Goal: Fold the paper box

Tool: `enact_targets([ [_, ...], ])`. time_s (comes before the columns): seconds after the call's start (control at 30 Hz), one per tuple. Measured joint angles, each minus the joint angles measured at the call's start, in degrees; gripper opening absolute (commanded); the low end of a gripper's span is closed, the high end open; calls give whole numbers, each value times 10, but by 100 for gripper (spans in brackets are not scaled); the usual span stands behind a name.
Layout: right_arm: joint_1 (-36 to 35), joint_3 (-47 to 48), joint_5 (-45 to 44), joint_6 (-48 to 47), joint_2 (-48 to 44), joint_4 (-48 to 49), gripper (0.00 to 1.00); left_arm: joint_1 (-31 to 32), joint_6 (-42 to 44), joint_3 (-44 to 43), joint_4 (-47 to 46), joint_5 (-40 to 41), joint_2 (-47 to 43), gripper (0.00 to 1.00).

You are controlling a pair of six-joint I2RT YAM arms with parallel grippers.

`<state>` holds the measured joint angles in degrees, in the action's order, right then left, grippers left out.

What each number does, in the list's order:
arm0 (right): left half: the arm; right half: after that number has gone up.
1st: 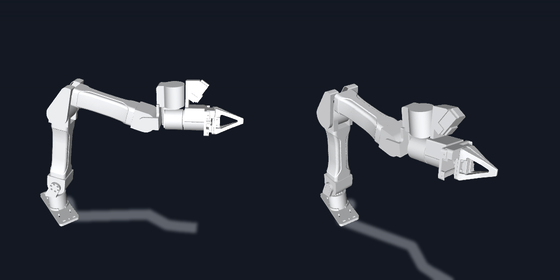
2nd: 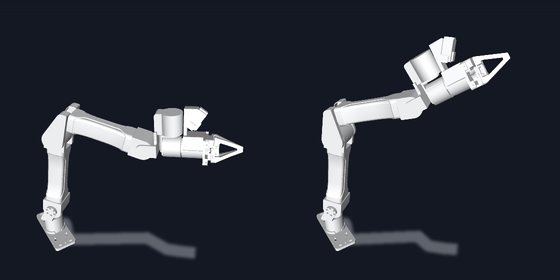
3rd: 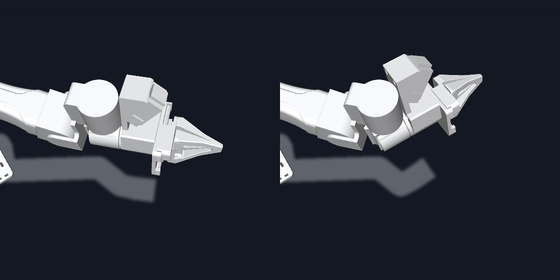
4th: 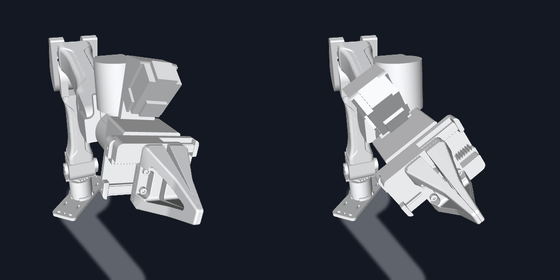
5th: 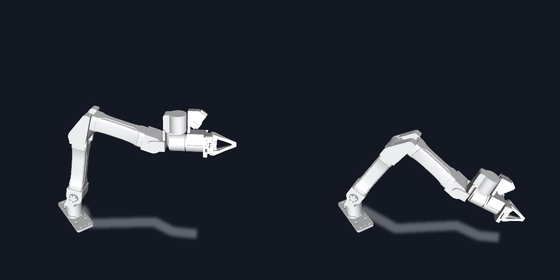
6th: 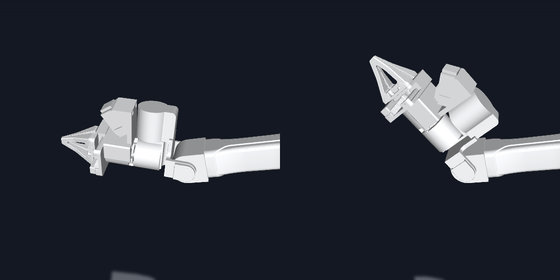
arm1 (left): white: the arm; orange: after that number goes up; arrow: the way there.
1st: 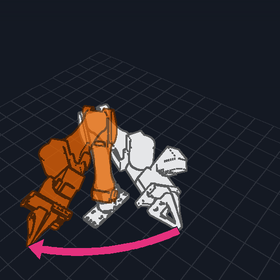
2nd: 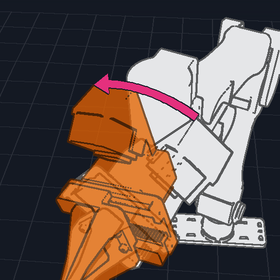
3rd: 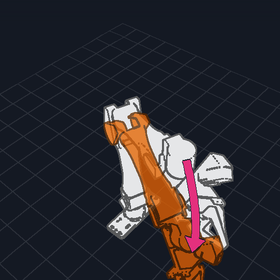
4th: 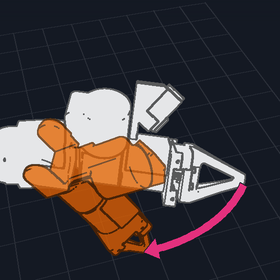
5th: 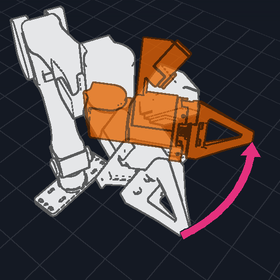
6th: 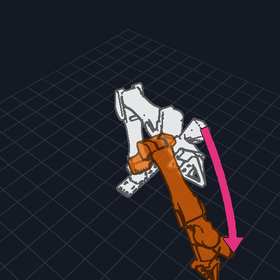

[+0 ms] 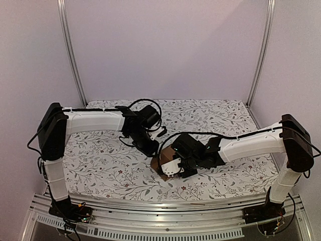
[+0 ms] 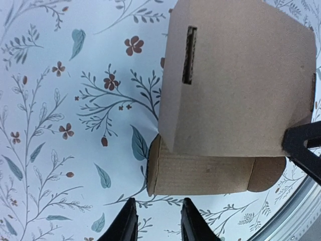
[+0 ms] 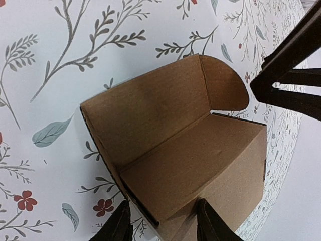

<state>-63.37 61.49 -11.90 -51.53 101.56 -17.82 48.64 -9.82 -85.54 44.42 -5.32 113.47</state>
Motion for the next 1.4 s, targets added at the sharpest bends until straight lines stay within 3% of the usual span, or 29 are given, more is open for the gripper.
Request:
enact_targets([
  [0.2,0,0,0,0,1,3,42,2,-7,127,-115,7,-110,36],
  [0.4,0,0,0,0,2,3,42,3,-9,364,-355,7,-192,38],
  [0.53,0,0,0,0,2,3,42,3,1,455,-471,10,-199,37],
  [0.9,0,1,0,0,3,3,42,-5,9,489,-663,6,-173,24],
  [1.4,0,4,1,2,5,2,42,-14,7,488,-690,0,-127,16],
])
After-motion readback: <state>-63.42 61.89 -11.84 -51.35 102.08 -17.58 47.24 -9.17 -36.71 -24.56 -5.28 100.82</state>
